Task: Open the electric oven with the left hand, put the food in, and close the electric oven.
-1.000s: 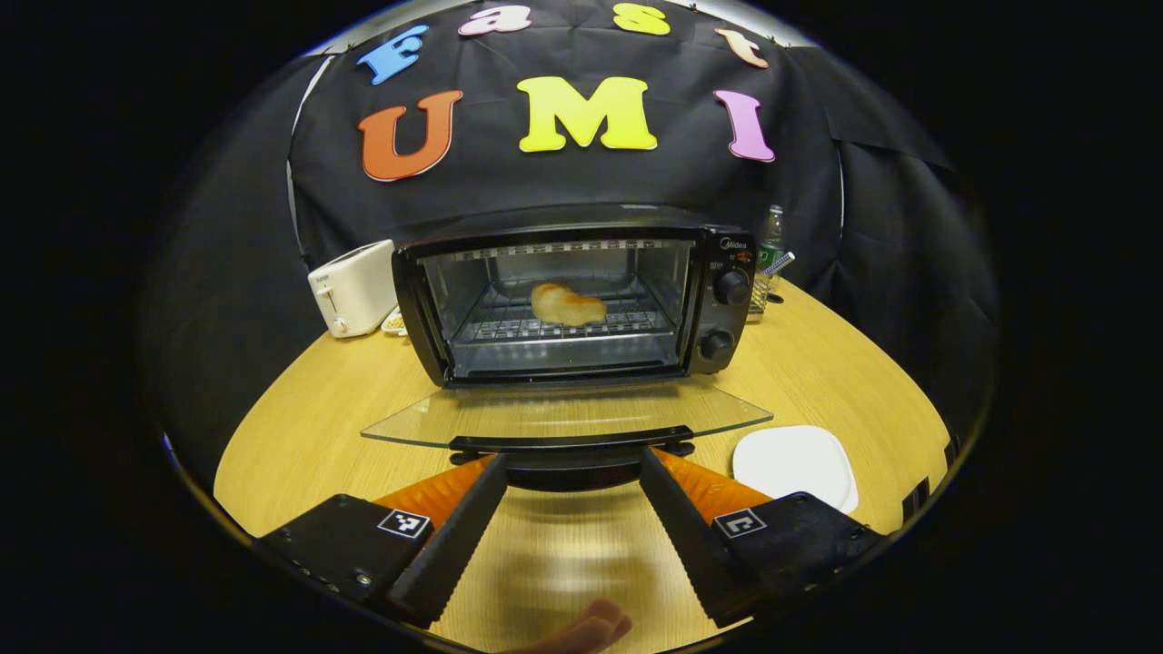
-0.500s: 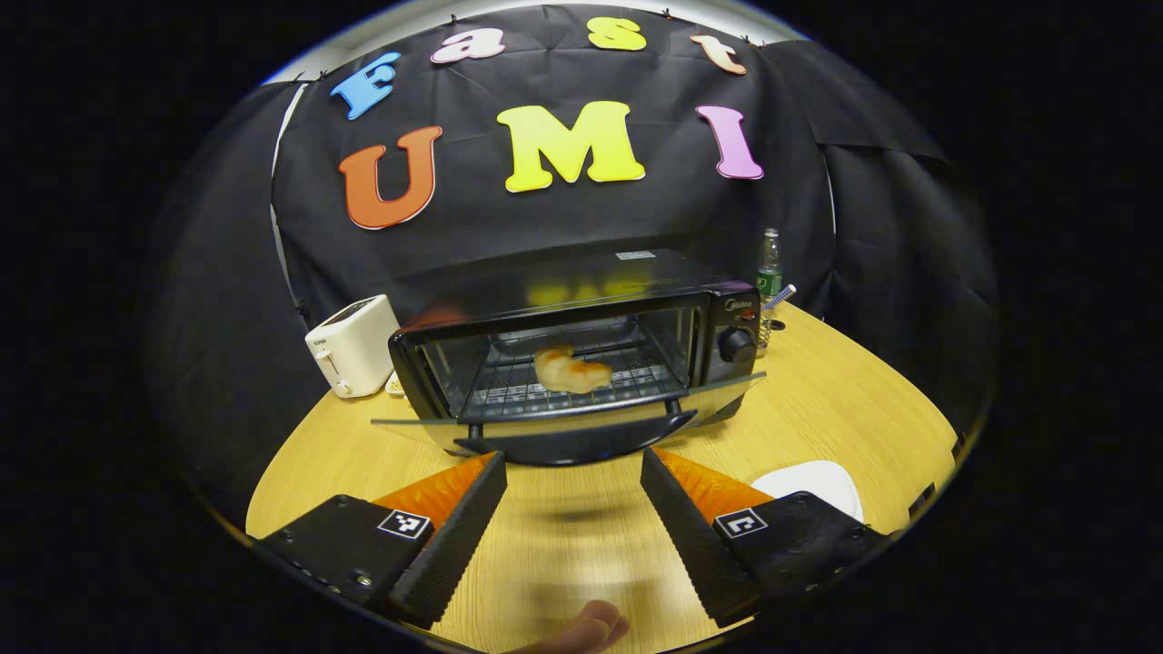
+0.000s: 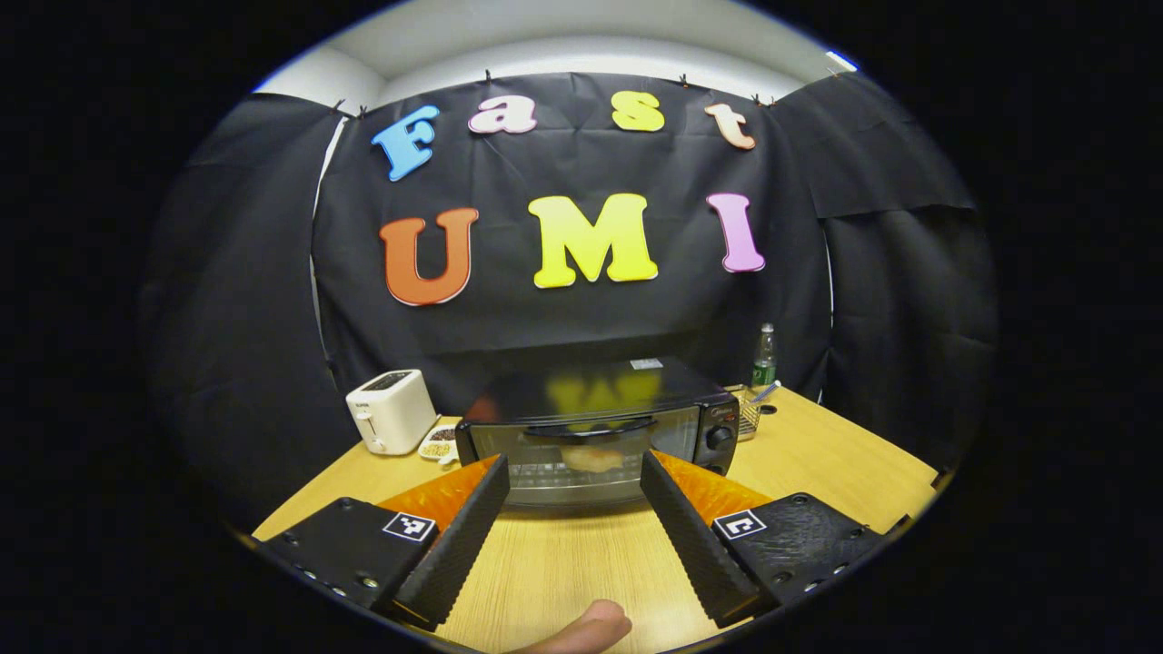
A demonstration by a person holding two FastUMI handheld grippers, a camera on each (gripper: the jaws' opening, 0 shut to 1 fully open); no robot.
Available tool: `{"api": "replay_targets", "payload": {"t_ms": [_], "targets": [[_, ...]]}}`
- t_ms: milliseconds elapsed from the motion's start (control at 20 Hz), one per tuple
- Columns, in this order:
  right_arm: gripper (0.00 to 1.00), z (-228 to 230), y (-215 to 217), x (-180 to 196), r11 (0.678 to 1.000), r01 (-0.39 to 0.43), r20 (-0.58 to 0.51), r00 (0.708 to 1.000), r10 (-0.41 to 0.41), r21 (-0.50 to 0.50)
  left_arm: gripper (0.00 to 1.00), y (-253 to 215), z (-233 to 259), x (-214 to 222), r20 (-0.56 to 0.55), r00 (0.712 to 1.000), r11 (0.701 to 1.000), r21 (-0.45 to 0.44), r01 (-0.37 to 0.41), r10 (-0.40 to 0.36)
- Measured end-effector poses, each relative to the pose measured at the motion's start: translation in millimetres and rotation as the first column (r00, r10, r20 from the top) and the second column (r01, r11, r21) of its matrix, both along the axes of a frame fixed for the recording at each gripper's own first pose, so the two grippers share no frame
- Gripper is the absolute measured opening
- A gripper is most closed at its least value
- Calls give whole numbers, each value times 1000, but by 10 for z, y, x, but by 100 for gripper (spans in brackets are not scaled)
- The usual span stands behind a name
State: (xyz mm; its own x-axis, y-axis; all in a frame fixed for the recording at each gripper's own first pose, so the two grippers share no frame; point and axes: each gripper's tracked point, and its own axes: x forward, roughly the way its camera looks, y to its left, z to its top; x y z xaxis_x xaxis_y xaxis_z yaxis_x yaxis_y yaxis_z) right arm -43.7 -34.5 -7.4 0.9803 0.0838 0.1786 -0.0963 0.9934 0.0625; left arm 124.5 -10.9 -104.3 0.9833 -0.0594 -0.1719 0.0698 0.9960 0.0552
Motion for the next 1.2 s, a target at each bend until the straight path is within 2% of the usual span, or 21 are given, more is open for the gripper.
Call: {"api": "replay_targets", "payload": {"t_ms": [250,450,600,650,750,800,950,1200], "targets": [[100,91,120,-38,1000,15,19,1000,-14,-11,95,104,508,-527,76,997,1000,-23,-18,20],[100,86,254,-41,1000,-4,10,1000,4,-11,95,232,811,-983,132,990,998,-13,-56,57],[100,102,304,-61,1000,-4,12,1000,5,-25,95,237,909,-1296,169,983,998,-15,-66,68],[100,105,313,-72,1000,-4,10,1000,4,-29,100,200,901,-1396,170,983,998,-21,-61,64],[100,102,358,-78,999,-10,7,1000,10,-38,100,137,908,-1559,174,983,998,-36,-48,54],[100,99,377,-79,999,-12,4,1000,12,-44,95,136,925,-1630,187,981,998,-39,-51,58],[100,65,441,-69,998,-19,-7,1000,19,-63,95,206,966,-1829,214,973,996,-50,-76,86],[99,-144,603,15,993,-30,-104,994,19,-112,95,304,995,-1957,224,969,994,-60,-96,108]]}}
